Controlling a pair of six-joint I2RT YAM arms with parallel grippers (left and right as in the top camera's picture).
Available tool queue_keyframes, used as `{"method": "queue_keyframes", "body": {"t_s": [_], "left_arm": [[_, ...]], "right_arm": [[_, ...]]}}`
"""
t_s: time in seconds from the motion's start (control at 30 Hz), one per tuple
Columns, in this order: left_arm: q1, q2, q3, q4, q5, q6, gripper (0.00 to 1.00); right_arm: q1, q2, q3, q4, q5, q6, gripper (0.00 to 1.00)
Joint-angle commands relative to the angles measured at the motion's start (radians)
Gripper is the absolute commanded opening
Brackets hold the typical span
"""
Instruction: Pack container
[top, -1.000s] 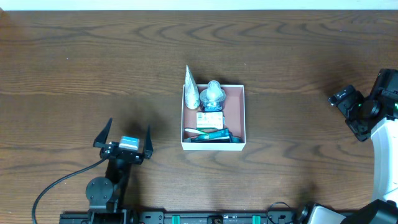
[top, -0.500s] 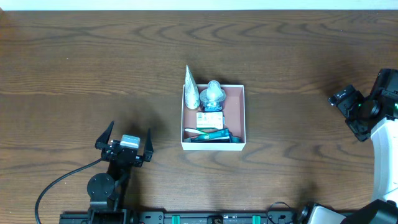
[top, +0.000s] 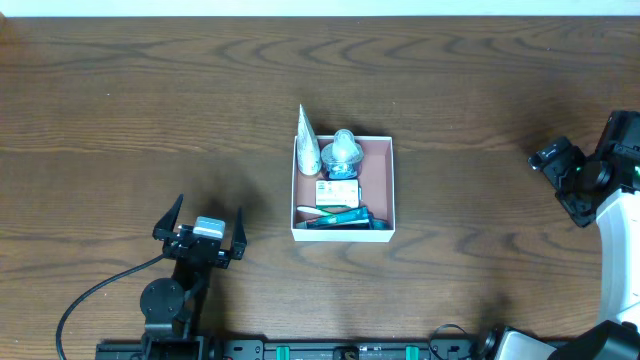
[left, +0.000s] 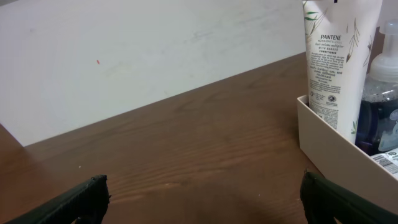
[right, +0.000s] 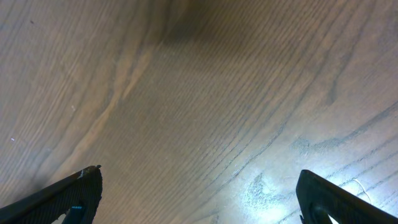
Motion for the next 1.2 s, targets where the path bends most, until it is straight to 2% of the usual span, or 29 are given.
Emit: {"method": "queue_keyframes", "body": {"t_s": [0.0,0.2,0.33,0.43,0.7,0.8,1.0,1.17], "left_arm": [[0.006,-0.006,-0.011,-0.042,0.014,-0.012,0.98],[0.006,-0.006,-0.011,-0.042,0.014,-0.012,0.98],[0.006,-0.006,-0.011,-0.042,0.014,-0.012,0.98],[0.006,-0.006,-0.011,-0.042,0.014,-0.012,0.98],[0.006,-0.006,-0.011,-0.042,0.014,-0.012,0.98],[0.006,-0.006,-0.011,-0.042,0.014,-0.013,0.98],[0.006,-0.006,-0.011,-0.042,0.014,-0.012,0.98],[0.006,-0.006,-0.011,-0.042,0.014,-0.012,0.98]], "right_arm": [[-0.008,0.000,0.001,-0.001,-0.003,-0.012,0.99],[-0.006,-0.012,0.001,-0.002,-0.003,-0.012,0.99],[0.018,-0.109,0.001,-0.001,0.000,-0.012,0.99],[0.088,-0.233,0.000,-0.002,0.028,-0.017,0.99],[0.369,-0.560,-0.045,0.010,0.286,-0.017,0.99],[0.404,-0.704,-0.145,0.132,0.272,-0.095,0.99],[0.403,-0.976,-0.455,0.495,0.040,-0.426,0.99],[0.403,-1.112,-0.680,0.717,-0.058,-0.476,0.99]]}}
